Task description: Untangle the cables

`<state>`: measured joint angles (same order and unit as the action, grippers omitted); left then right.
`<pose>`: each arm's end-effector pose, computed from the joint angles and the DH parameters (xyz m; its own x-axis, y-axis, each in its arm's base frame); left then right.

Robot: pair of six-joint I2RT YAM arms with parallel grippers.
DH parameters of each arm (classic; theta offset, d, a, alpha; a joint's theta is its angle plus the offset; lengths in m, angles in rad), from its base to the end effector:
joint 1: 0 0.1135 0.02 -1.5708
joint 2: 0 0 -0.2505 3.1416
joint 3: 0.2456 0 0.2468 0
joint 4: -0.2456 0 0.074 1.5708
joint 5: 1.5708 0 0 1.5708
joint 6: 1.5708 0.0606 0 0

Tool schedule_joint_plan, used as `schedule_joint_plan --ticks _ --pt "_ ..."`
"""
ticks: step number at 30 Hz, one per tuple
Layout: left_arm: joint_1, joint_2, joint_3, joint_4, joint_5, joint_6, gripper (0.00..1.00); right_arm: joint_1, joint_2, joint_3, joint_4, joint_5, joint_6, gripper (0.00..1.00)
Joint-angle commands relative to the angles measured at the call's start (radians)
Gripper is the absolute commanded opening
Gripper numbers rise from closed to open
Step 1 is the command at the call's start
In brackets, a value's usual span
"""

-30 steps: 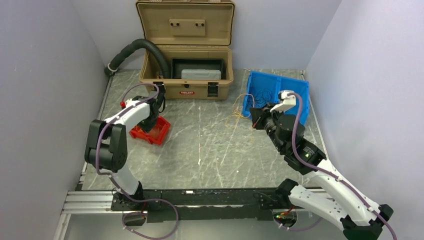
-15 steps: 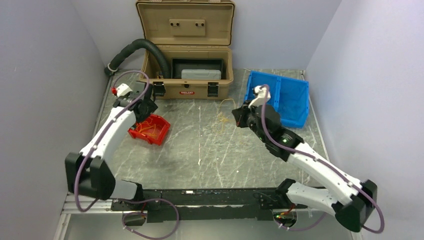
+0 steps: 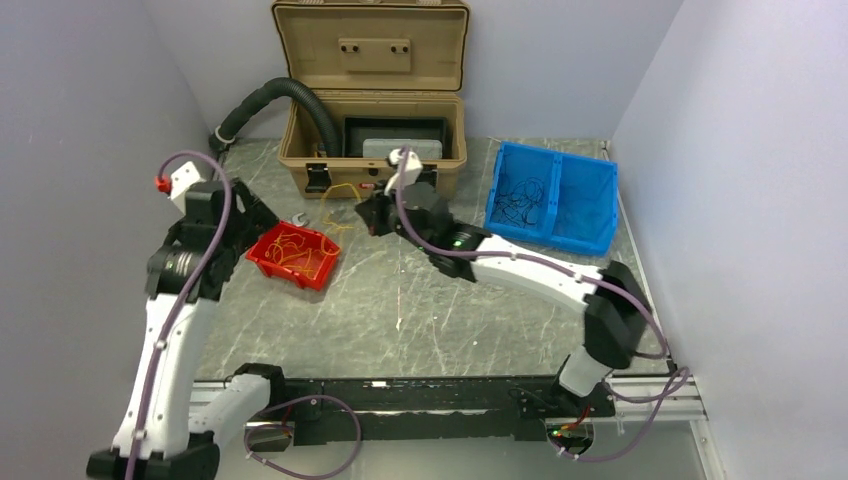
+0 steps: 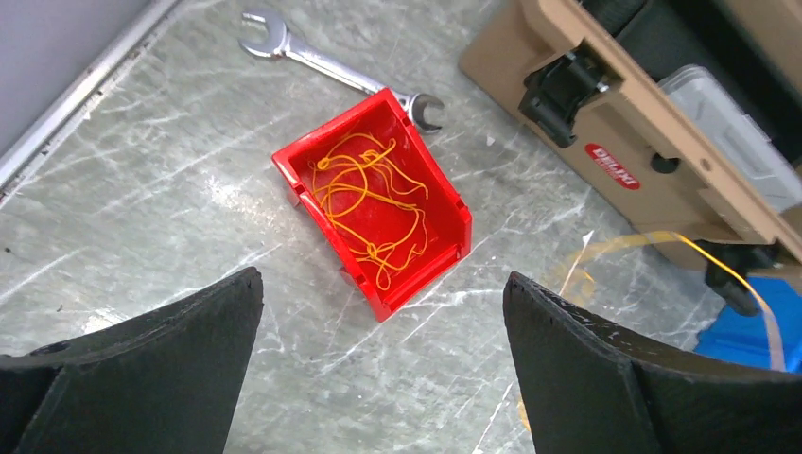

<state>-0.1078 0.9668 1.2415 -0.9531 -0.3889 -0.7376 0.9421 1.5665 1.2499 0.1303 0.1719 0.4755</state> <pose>0.1945 0.0021 0.3607 -0.3313 -0.5901 -0.7362 -0.5631 0.7498 -0.3475 0.2416 0.3146 0.3217 -0.4164 0.1943 -0.8882 -0.5707 0.7046 0.4217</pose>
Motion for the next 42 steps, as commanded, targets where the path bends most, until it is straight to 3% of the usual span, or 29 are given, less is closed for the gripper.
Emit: schedule_joint_plan --ticks 1,9,19,31,37,42 --pt "0.011 -0.103 0.052 -0.044 -0.029 0.127 1.00 0.043 0.141 0.158 0.192 -0.017 0.020 0.00" --pt "0.013 -0.194 0.069 -0.072 -0.130 0.176 0.99 0.066 0.388 0.348 0.472 -0.084 0.045 0.00" --pt "0.013 -0.228 0.102 -0.121 -0.254 0.237 0.99 0.096 0.644 0.614 0.558 -0.184 0.124 0.00" --pt "0.013 -0.244 0.056 -0.096 -0.279 0.263 0.99 0.074 0.688 0.355 0.846 -0.207 0.295 0.00" --pt "0.013 -0.236 0.025 -0.082 -0.262 0.251 0.99 0.051 0.689 0.199 0.907 -0.195 0.344 0.00" --pt "0.013 -0.231 0.015 -0.076 -0.254 0.249 0.99 0.049 0.706 0.187 0.853 -0.161 0.327 0.00"
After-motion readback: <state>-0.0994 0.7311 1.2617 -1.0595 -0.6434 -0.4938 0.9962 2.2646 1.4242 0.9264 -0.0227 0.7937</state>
